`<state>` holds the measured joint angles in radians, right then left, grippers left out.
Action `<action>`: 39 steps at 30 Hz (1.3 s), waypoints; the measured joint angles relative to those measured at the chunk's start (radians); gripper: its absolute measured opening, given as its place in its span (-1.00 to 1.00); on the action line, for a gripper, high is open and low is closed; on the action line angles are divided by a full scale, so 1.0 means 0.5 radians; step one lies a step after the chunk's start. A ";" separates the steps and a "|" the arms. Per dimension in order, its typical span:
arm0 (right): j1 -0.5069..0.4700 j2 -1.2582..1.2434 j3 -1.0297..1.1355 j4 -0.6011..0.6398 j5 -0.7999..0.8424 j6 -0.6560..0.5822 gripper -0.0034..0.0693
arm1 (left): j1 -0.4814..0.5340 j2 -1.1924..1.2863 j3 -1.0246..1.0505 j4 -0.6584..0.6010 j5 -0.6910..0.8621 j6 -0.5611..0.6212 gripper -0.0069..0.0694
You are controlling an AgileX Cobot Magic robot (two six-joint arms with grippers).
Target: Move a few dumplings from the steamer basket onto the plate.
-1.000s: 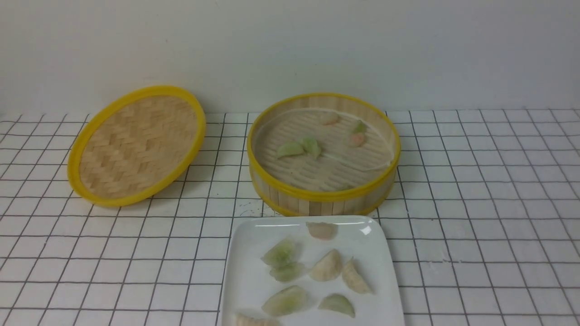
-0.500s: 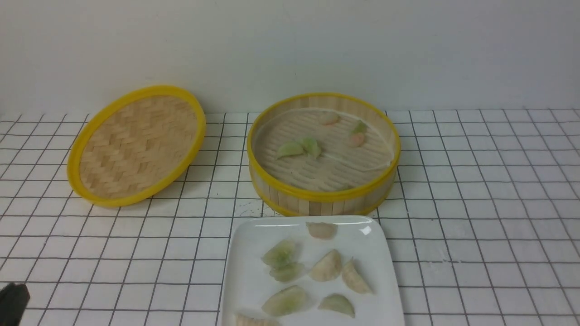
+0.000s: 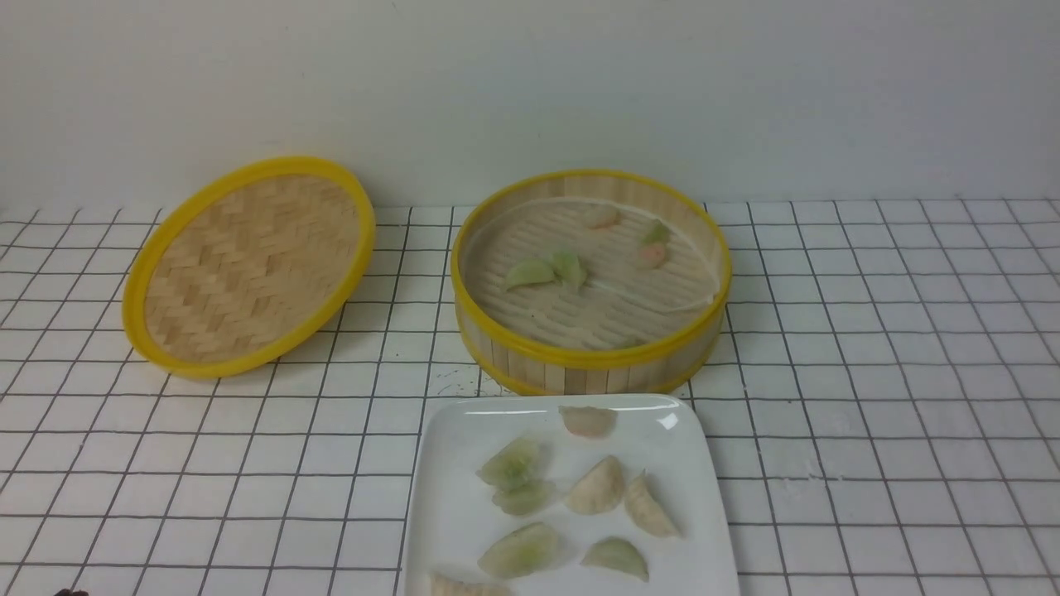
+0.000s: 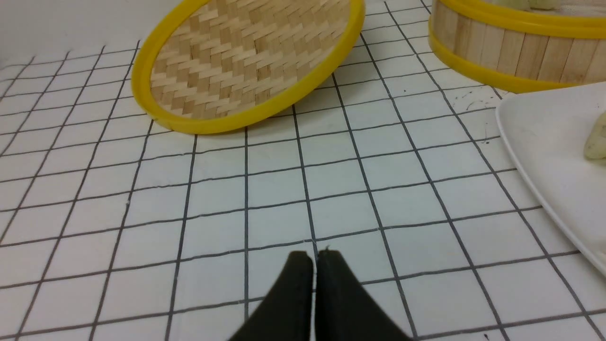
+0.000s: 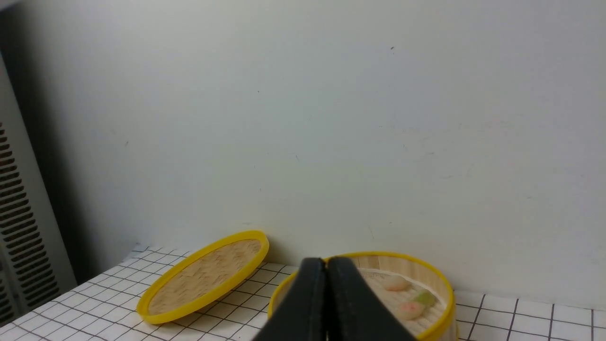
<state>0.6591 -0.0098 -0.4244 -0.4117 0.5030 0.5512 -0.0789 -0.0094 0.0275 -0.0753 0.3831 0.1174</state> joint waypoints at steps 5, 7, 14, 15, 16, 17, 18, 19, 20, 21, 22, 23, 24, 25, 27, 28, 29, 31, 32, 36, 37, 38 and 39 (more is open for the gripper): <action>0.000 0.000 0.000 0.000 0.000 0.000 -0.94 | 0.000 0.000 0.000 0.000 0.002 0.000 -0.83; 0.000 0.000 0.000 0.000 0.000 0.000 -0.94 | 0.000 0.000 0.000 0.000 0.002 0.000 -0.83; 0.000 0.000 0.000 0.000 0.000 0.000 -0.94 | 0.000 0.000 0.000 0.000 0.002 0.000 -0.83; 0.000 0.000 0.000 0.000 0.000 0.000 -0.94 | 0.000 0.000 0.000 0.000 0.002 0.000 -0.83; 0.000 0.000 0.000 0.000 0.000 0.000 -0.94 | 0.000 0.000 0.000 0.002 0.002 0.000 -0.83; 0.000 0.000 0.000 0.000 0.000 0.000 -0.94 | 0.000 0.000 0.000 0.002 0.002 0.000 -0.83; 0.000 0.000 0.000 0.000 0.000 0.000 -0.94 | 0.000 0.000 0.000 0.002 0.002 0.000 -0.83; 0.000 0.000 0.000 0.002 0.000 0.000 -0.94 | 0.000 0.000 0.000 0.002 0.002 0.000 -0.83; 0.000 0.000 0.000 0.009 0.000 -0.003 -0.94 | 0.000 0.000 0.000 0.002 0.002 0.000 -0.83; 0.000 0.000 0.000 0.026 0.000 -0.010 -0.94 | 0.000 0.000 0.000 0.002 0.002 0.000 -0.83; 0.000 0.000 0.000 0.103 0.000 -0.056 -0.94 | 0.000 0.000 0.000 0.002 0.002 0.000 -0.83; 0.000 0.000 0.002 0.171 0.000 -0.102 -0.94 | 0.000 0.000 0.000 0.002 0.002 0.000 -0.83; 0.000 0.000 0.004 0.266 0.000 -0.186 -0.94 | 0.000 0.000 0.000 0.002 0.002 0.000 -0.83; 0.000 0.000 0.006 0.382 0.000 -0.314 -0.94 | 0.000 0.000 0.000 0.002 0.002 0.000 -0.83; 0.000 0.000 0.011 0.551 0.000 -0.532 -0.94 | 0.000 0.000 0.000 0.002 0.002 0.000 -0.83; 0.000 0.000 0.014 0.622 0.000 -0.621 -0.94 | 0.000 0.000 0.000 0.002 0.002 0.000 -0.83; 0.000 0.000 0.014 0.635 -0.004 -0.637 -0.94 | 0.000 0.000 0.000 0.002 0.002 0.000 -0.83; 0.000 0.000 0.046 0.754 -0.033 -0.753 -0.94 | 0.000 0.000 0.000 0.002 0.002 0.000 -0.83; 0.000 0.000 0.066 0.780 -0.046 -0.778 -0.94 | 0.000 0.000 0.000 0.002 0.002 0.000 -0.83; -0.011 -0.002 0.184 0.772 -0.137 -0.815 -0.94 | 0.000 0.000 0.000 0.004 0.002 0.000 -0.83; -0.046 -0.002 0.227 0.766 -0.157 -0.817 -0.94 | 0.000 0.000 0.000 0.005 0.002 0.000 -0.83; -0.084 -0.002 0.255 0.763 -0.177 -0.817 -0.94 | 0.000 0.000 0.000 0.005 0.002 0.000 -0.83; -0.215 -0.002 0.325 0.756 -0.201 -0.821 -0.94 | 0.000 0.000 0.000 0.005 0.002 0.000 -0.83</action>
<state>0.5518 -0.0109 -0.2618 -0.0335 0.4024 0.1405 -0.0789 -0.0094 0.0275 -0.0727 0.3840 0.1174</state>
